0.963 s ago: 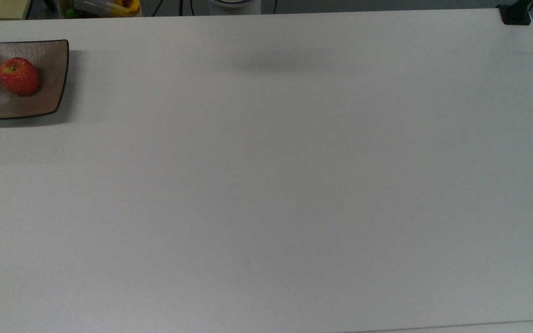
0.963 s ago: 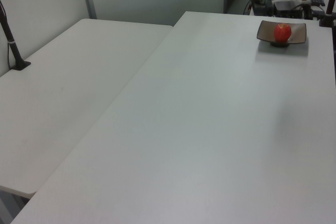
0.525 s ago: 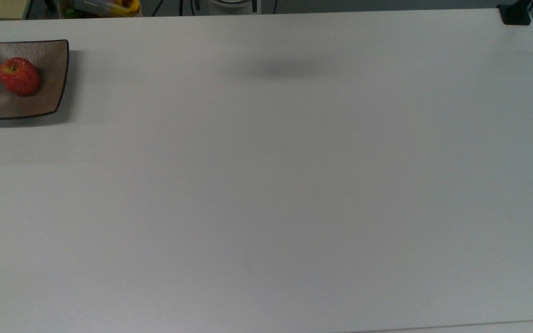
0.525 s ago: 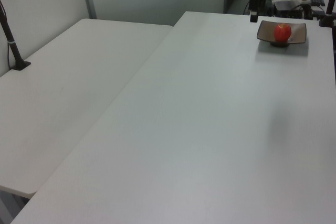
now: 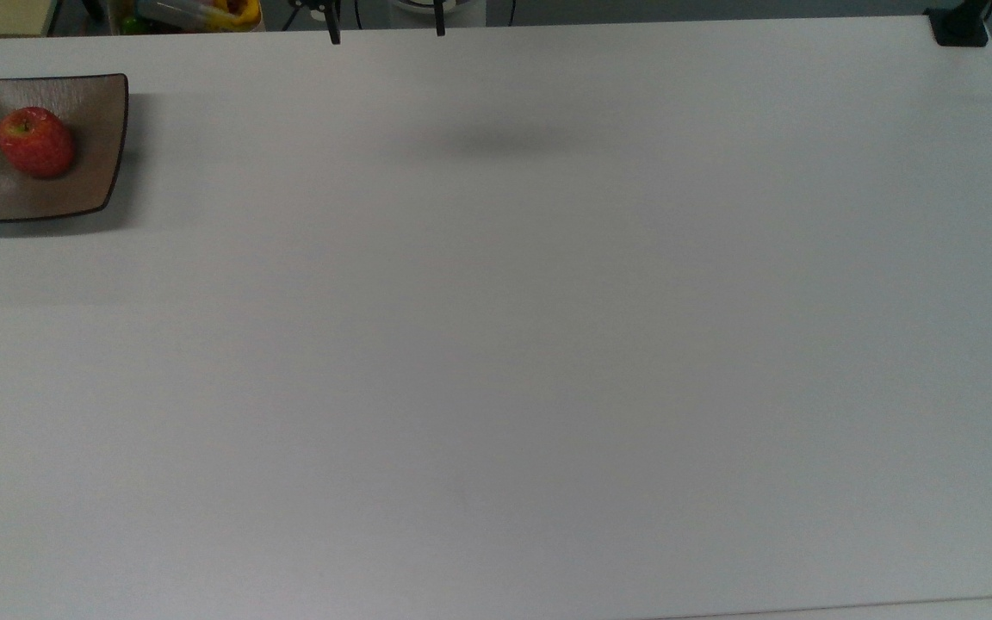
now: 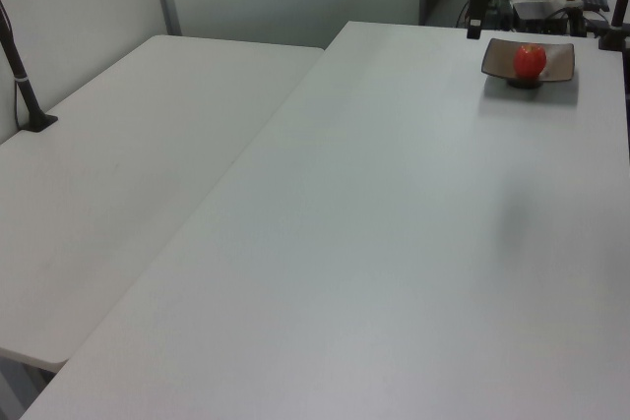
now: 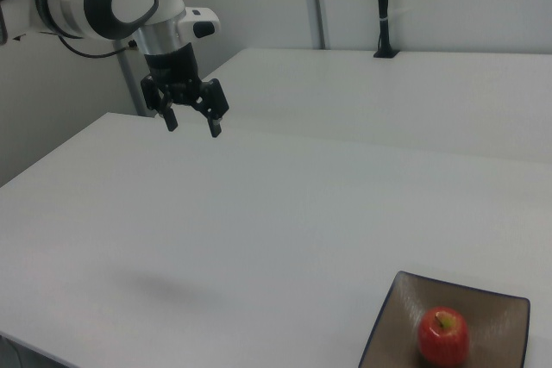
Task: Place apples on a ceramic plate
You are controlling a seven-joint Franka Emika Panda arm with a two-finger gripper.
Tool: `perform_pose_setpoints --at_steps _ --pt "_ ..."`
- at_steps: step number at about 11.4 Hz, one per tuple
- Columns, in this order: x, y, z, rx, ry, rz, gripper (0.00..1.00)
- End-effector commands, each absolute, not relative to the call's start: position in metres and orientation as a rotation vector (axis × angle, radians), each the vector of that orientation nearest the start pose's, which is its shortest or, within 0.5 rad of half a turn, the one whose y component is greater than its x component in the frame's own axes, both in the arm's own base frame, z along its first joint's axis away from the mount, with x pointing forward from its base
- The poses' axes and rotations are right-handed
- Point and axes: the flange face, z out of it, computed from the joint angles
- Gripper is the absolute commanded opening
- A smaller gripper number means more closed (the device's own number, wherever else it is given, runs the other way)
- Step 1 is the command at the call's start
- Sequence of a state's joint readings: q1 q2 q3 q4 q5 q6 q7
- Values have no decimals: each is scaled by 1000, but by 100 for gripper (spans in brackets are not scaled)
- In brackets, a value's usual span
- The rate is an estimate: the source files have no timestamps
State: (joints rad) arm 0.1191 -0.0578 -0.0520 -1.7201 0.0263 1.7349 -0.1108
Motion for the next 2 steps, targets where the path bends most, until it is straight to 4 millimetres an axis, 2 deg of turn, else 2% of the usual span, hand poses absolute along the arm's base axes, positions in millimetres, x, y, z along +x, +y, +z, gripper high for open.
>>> perform_pose_setpoints --at_steps 1,2 --pt "546 40 602 -3071 -279 -139 100" --pt "546 40 602 -3071 -279 -142 100"
